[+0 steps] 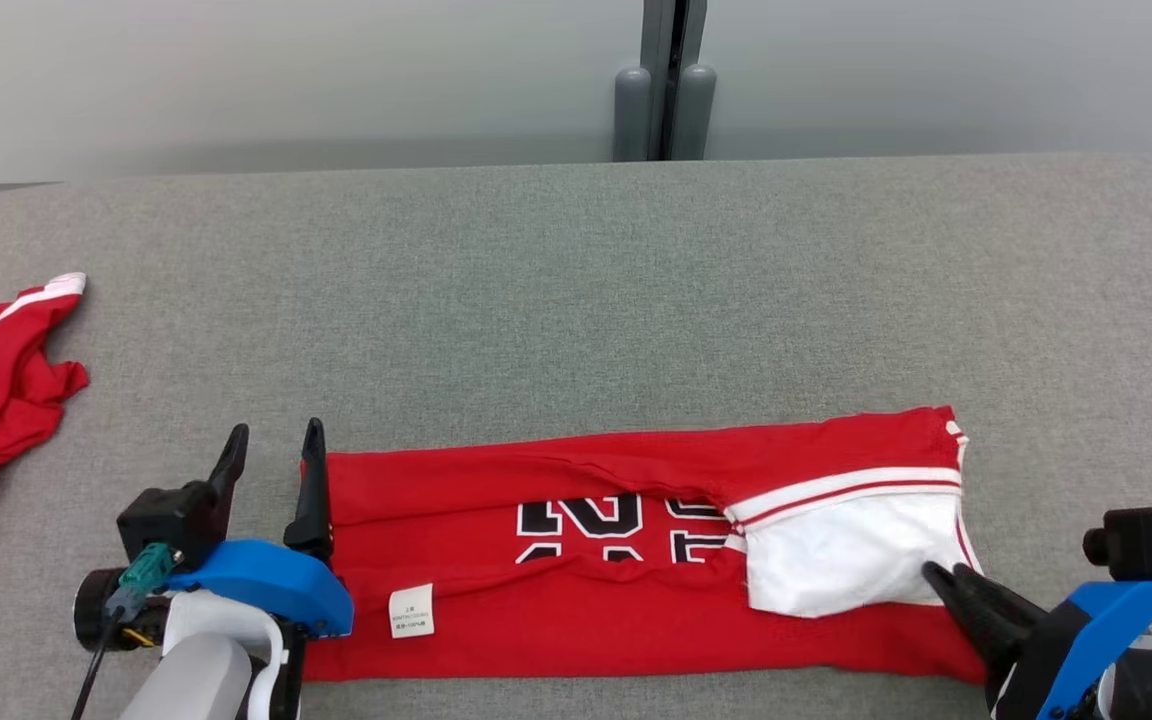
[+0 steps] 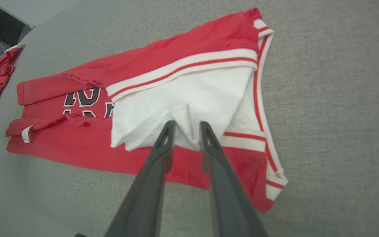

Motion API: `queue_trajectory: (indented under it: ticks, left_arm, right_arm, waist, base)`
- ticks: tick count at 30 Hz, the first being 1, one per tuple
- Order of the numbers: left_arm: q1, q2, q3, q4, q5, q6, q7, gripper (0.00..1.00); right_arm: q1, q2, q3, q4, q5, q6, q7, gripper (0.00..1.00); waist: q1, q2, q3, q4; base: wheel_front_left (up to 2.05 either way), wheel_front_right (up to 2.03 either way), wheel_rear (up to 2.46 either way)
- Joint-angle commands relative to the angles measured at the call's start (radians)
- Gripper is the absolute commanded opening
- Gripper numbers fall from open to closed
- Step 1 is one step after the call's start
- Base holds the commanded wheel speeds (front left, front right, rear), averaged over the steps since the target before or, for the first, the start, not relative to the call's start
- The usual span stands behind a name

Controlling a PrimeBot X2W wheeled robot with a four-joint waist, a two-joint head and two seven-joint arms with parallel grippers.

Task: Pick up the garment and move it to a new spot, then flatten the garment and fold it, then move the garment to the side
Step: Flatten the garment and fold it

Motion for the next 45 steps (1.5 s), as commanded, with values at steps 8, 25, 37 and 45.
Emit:
queue_trajectory:
  ticks: [8,25,37,45]
  left_arm:
    - [0.105,-0.057,0.159,-0.123,0.043,-0.009,-0.004,1.00]
    - [0.203,-0.076,0.246,-0.190,0.230,-0.113,-0.004,1.00]
    - [0.180,-0.085,0.259,-0.164,0.235,-0.113,-0.004,1.00]
    - [0.168,-0.091,0.261,-0.156,0.242,-0.121,-0.004,1.00]
  right_arm:
    - [0.017,0.046,-0.054,-0.049,-0.066,0.000,-0.095,1.00]
    - [-0.108,0.068,-0.127,0.293,-0.303,0.000,-0.346,1.00]
    - [-0.248,0.067,-0.098,0.528,-0.319,0.000,-0.306,1.00]
    - [-0.314,0.068,-0.111,0.676,-0.354,0.000,-0.285,1.00]
  waist:
    - [0.0000,0.0001,-0.037,0.006]
    - [0.0000,0.0001,-0.100,0.021]
    - [0.0000,0.0001,-0.070,0.031]
    - [0.0000,0.0001,-0.055,0.050]
  base:
    - [0.00,0.00,0.00]
    - [0.00,0.00,0.00]
    - [0.00,0.00,0.00]
    - [0.00,0.00,0.00]
